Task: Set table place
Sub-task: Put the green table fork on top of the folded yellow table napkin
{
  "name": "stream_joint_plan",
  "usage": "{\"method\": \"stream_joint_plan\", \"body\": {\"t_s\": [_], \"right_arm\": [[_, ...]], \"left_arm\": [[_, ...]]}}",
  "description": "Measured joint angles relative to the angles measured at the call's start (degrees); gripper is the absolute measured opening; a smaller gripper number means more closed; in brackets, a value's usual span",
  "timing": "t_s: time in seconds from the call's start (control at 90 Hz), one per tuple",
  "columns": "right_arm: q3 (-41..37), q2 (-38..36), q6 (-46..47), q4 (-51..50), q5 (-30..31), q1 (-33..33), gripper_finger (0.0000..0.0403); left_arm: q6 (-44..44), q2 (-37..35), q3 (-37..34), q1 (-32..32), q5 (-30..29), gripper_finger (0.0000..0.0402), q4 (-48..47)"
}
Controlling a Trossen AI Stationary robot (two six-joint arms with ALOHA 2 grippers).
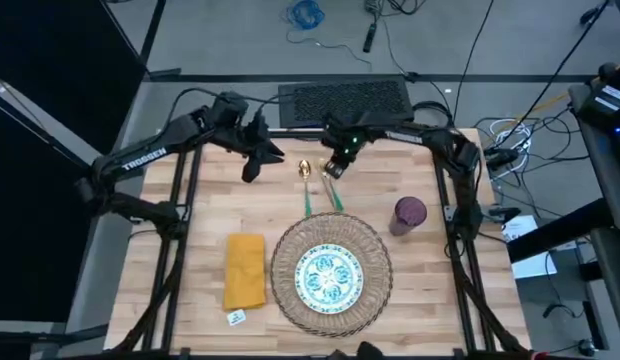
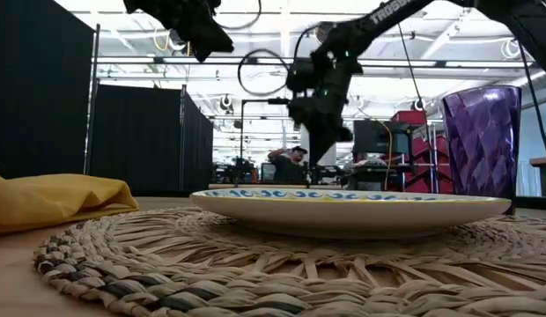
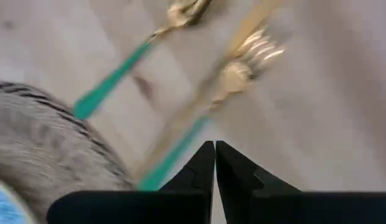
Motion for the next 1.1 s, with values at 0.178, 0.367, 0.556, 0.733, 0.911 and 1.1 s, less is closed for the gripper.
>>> {"method": "stream_joint_plan", "body": {"t_s": [0.178, 0.367, 0.556, 0.733, 0.911, 1.1], "right_arm": [[0.6, -11.0, -1.1, 0.3, -0.7, -5.0, 0.0000], [-0.4, -25.5, -1.2, -1.6, 0.0, -6.5, 0.0000], [-13.0, -42.5, 1.8, 9.0, 1.7, -0.3, 0.0000], [-32.1, -57.0, 6.0, 23.9, 7.4, 7.3, 0.0000], [-46.6, -67.5, 9.2, 34.3, 7.6, 10.3, 0.0000], [-49.2, -73.0, 8.4, 36.4, 7.4, 9.1, 0.0000]], "left_arm": [[-4.6, -0.2, 0.0, -0.7, -7.0, 0.0075, -0.7], [-12.5, -0.1, 0.0, -0.9, -8.8, 0.0075, 5.9], [-22.6, 5.2, 0.0, -4.2, -9.5, 0.0075, 19.6], [-30.6, 14.5, 0.0, -8.9, -9.7, 0.0075, 28.9], [-38.4, 25.0, 0.0, -12.2, -11.9, 0.0075, 35.5], [-50.8, 33.1, 0.0, -12.7, -14.6, 0.0075, 42.8]]}}
